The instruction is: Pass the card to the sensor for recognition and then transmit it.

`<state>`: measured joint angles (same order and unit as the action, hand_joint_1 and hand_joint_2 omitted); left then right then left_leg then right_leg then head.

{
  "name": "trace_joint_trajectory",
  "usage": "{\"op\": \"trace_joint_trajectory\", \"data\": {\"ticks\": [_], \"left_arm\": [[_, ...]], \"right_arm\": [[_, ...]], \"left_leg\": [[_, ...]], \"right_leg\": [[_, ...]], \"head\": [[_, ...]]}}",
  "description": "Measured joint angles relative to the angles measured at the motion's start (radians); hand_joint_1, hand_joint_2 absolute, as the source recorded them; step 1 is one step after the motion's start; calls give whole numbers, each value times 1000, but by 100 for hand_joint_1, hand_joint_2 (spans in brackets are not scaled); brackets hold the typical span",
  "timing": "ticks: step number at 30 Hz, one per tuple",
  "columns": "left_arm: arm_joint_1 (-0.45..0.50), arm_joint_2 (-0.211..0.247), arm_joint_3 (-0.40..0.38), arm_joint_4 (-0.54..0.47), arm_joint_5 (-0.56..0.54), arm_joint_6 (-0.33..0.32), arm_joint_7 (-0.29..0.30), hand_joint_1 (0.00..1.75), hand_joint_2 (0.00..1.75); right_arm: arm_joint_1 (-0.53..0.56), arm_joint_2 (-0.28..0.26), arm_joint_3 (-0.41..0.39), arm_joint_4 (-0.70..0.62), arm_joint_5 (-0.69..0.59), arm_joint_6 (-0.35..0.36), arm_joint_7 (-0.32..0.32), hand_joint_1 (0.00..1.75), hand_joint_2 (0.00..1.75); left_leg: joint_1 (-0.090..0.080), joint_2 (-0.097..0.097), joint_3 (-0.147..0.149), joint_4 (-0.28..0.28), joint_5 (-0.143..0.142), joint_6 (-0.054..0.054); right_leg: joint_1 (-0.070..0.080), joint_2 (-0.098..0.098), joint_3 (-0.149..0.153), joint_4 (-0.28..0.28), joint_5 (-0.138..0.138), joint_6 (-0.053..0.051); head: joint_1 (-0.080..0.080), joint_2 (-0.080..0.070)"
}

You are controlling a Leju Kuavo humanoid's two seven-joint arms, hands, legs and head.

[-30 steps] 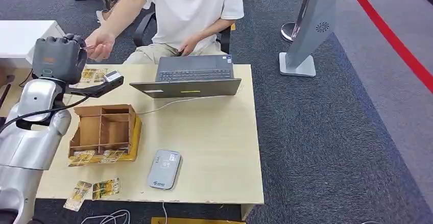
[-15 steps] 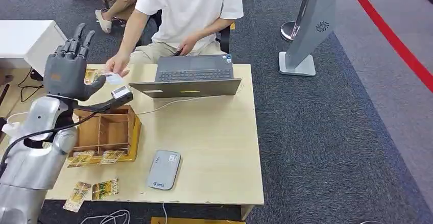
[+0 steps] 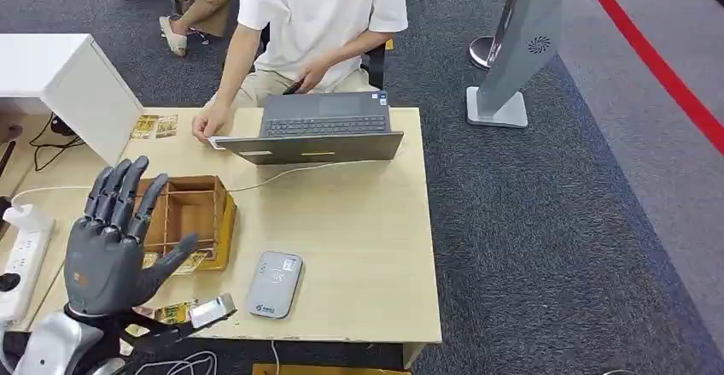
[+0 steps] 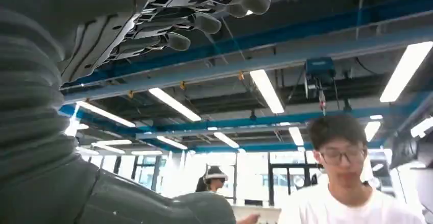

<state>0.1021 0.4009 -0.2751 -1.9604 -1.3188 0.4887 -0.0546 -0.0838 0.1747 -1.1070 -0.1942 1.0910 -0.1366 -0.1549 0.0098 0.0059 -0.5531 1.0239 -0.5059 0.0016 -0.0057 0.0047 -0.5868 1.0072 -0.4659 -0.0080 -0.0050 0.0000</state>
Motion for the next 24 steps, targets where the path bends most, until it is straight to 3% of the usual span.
{"op": "trace_joint_trajectory", "data": {"ticks": [4,9,20,24], "left_arm": [[106,5,-27,15,-6,23,23,0,175],[158,6,-47,157,37,94,55,0,175],[161,6,-47,412,60,193,65,0,175],[159,4,-15,464,53,196,27,0,175]], "right_arm": [[3,-2,0,0,17,0,5,0,0],[-1,-3,0,0,31,-12,5,0,0],[-5,-3,3,0,52,-15,11,0,0],[-7,-3,6,0,60,-13,5,0,0]], "left_leg": [[0,-1,0,0,0,0],[0,-1,0,0,0,0],[0,-2,0,0,0,0],[0,-2,0,0,0,0]], "right_leg": [[0,-1,0,0,0,0],[0,-1,0,0,0,0],[0,-2,1,0,0,0],[0,-2,1,0,0,0]], "head": [[0,0],[0,0],[0,0],[0,0]]}}
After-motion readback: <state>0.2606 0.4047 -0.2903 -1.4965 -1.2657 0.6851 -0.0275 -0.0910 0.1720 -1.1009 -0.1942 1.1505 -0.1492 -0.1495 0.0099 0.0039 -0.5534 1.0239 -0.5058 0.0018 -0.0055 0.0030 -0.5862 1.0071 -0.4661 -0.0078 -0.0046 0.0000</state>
